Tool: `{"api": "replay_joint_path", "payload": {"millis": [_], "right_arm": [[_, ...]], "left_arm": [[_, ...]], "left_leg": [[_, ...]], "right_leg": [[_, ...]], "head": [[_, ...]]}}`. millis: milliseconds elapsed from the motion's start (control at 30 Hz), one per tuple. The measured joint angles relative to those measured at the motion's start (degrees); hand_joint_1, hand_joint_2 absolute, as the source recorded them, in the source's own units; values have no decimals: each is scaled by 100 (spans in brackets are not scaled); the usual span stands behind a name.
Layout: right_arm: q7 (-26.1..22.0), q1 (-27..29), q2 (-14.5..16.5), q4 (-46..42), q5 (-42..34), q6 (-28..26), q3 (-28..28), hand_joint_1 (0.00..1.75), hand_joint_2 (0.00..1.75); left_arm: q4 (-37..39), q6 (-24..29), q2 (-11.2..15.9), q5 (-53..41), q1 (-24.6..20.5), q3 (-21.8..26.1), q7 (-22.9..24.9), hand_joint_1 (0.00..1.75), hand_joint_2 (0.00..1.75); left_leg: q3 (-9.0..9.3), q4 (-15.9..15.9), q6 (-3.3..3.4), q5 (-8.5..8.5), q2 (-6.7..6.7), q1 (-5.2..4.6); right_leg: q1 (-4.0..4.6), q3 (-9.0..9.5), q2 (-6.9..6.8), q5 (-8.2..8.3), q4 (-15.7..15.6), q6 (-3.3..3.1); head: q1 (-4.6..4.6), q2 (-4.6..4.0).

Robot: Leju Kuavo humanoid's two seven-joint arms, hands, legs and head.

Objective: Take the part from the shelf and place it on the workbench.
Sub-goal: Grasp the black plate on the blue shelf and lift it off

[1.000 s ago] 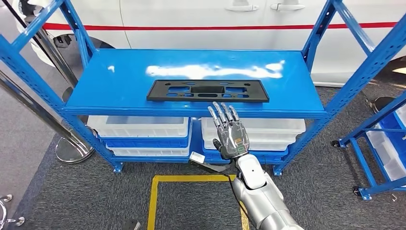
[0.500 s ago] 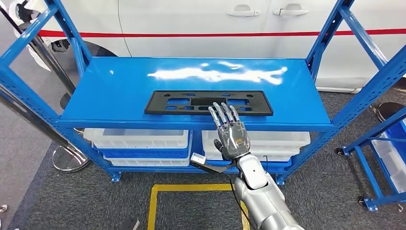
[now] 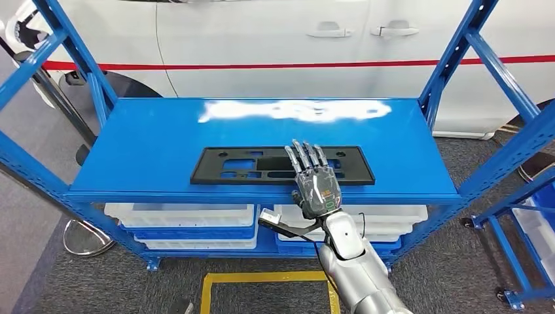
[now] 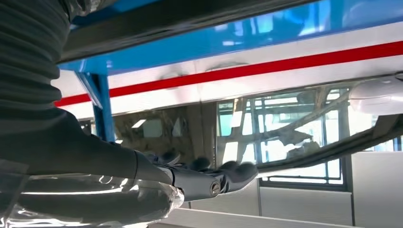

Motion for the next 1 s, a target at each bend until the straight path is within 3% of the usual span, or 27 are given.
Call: {"api": "replay_joint_path", "payload": {"millis": [100,133,200,233,267,300,367,433,500,600,667,733,767,800,833,900,967,1000], "right_arm": [[4,-14,0,-27,-1,-2,0,0,175],[5,-14,-1,-30,-1,-2,-1,0,175],[9,-1,-6,-30,-1,-1,-3,0,175],[12,12,-10,-29,-1,-1,-5,0,175],[15,23,-13,-29,-1,-1,-7,0,175],[19,29,-15,-29,2,-1,-8,0,175],[25,30,-15,-34,7,-1,-10,0,175],[26,23,-16,-48,11,-1,-16,0,175],[25,16,-17,-62,11,-1,-20,0,175],[8,-2,-17,-88,17,-1,-20,0,175],[2,-26,-17,-91,37,-1,-20,0,175],[23,-41,-18,-69,68,-1,-20,0,175],[49,-45,-18,-45,90,0,-20,0,175],[75,-51,-18,-16,108,0,-20,0,175],[103,-64,-18,17,123,0,-19,0,175],[156,-121,-18,95,136,0,-11,0,175],[214,-198,-21,191,146,1,10,0,175],[234,-228,-22,236,151,2,22,0,175]], "left_arm": [[0,22,-2,31,-26,3,-6,0,0],[0,31,-3,32,-33,4,-8,0,0],[0,46,-3,29,-38,4,-12,0,0],[0,50,-3,26,-37,4,-15,0,0],[0,55,-3,22,-36,4,-19,0,0],[0,66,-3,17,-35,4,-24,0,0],[0,105,-12,8,-35,3,-41,0,0],[0,143,-32,-1,-43,2,-59,0,0],[0,168,-42,-5,-61,2,-73,0,0],[0,208,-40,3,-88,2,-100,0,0],[0,227,-40,14,-107,2,-119,0,0],[0,237,-40,27,-119,2,-128,0,0],[0,240,-40,37,-120,2,-132,0,0],[0,241,-40,45,-122,3,-134,0,0],[0,243,-39,51,-128,3,-136,0,0],[0,244,-37,58,-155,3,-138,0,0],[0,244,-36,63,-194,2,-139,0,0],[0,244,-34,64,-205,2,-139,0,0]], "left_leg": [[63,-66,93,33,-3,33],[80,-85,121,29,-1,42],[94,-87,165,-2,1,35],[100,-85,177,-18,0,30],[111,-82,182,-36,-2,25],[130,-78,182,-56,-5,21],[179,-62,167,-104,-12,12],[198,-41,128,-147,-18,-7],[197,-41,72,-163,-20,-14],[160,71,-23,-259,-11,-13],[-84,594,-87,-549,-5,17],[-463,1339,-138,-849,-3,54],[-577,1532,-159,-861,-3,69],[-588,1514,-174,-763,-2,81],[-488,1276,-180,-572,-1,91],[-126,496,-161,-201,4,95],[77,51,-105,-94,-1,71],[89,32,-74,-119,-6,55]], "right_leg": [[-1,-51,-20,-175,167,87],[-3,-176,-30,-314,420,107],[-7,-620,-43,-626,1181,128],[-9,-832,-46,-689,1484,133],[-10,-971,-48,-640,1615,130],[-9,-998,-50,-477,1529,119],[5,-768,-53,36,810,60],[39,-535,-58,328,184,-5],[67,-492,-56,343,53,-35],[10,-450,-57,372,-17,-96],[-12,-418,-77,374,-46,-138],[-11,-408,-89,357,-41,-158],[-12,-401,-89,344,-36,-157],[-15,-391,-85,329,-28,-150],[-19,-375,-80,309,-15,-139],[-17,-348,-72,255,20,-99],[-4,-360,-68,225,49,-46],[1,-368,-67,223,47,-18]], "head": [[2,0],[3,0],[2,0],[3,0],[2,0],[2,0],[2,0],[2,0],[1,0],[-1,0],[-3,0],[-3,0],[-3,0],[-3,0],[-4,0],[-3,0],[-2,0],[-2,0]]}}
